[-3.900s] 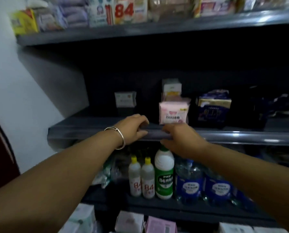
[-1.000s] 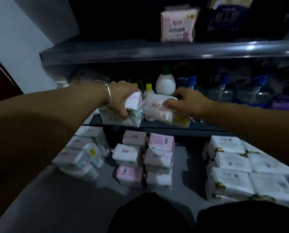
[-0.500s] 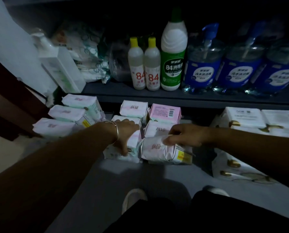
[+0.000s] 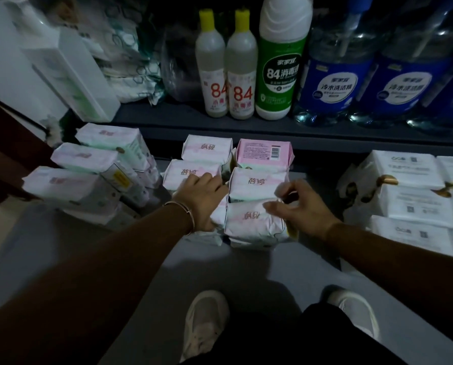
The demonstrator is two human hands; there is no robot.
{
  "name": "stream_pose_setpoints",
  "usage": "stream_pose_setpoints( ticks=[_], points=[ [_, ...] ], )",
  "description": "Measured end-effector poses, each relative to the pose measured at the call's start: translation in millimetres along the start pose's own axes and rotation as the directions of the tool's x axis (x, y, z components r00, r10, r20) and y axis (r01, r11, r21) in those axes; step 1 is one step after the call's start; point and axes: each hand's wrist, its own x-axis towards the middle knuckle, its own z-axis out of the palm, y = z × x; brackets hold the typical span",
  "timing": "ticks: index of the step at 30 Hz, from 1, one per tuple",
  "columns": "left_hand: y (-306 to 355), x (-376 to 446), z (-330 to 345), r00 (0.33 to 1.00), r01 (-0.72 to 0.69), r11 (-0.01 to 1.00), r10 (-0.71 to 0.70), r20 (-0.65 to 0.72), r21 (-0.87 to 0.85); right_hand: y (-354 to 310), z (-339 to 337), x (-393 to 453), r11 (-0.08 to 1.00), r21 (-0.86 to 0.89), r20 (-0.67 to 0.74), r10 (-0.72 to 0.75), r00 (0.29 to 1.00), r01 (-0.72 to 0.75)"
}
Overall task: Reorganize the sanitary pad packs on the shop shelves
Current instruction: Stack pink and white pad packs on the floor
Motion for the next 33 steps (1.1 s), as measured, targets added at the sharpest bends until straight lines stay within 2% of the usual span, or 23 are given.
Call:
stream_pose_setpoints(
  ticks=[4,8,11,14,18,21,27,30,33],
  points=[
    [1,0,9,0.985,-0.008,0.997,0.022,-0.172,0.080,4,2,3,0.991,0.130,-0.065,0.040,0.997,-0.032],
    [3,-3,14,0.972,-0.035,0.995,0.057,-0.229,0.097,6,10,5,0.993,0.094,-0.135,0.078,0.988,-0.065],
    [7,-3,11,0.978,-0.036,0.997,0.048,-0.202,0.063,4,16,10,0.996,-0.026,-0.222,0.081,0.972,-0.089],
    [10,-3,12,0.986,-0.036,0.999,0.034,-0.162,-0.009,-1,21,11,0.987,-0.122,-0.252,0.069,0.965,-0.103],
    [8,-2,18,0.986,-0.033,0.998,0.023,-0.163,-0.058,0,23,10,0.985,-0.168,-0.269,-0.018,0.963,-0.029],
    [8,-2,20,0.975,-0.058,0.996,0.042,-0.219,-0.068,2,26,12,0.977,-0.207,-0.244,-0.102,0.964,0.051],
    [1,-4,23,0.927,-0.186,0.982,0.184,-0.326,0.025,1,33,11,0.951,-0.295,-0.203,-0.159,0.966,0.094],
    [1,-2,25,0.925,-0.180,0.983,0.185,-0.331,0.045,0,30,3,0.969,-0.230,-0.087,-0.110,0.990,0.088],
    [1,-2,28,0.919,-0.164,0.986,0.157,-0.362,0.011,-1,26,-2,0.941,-0.317,0.045,-0.107,0.993,0.115]
  ],
)
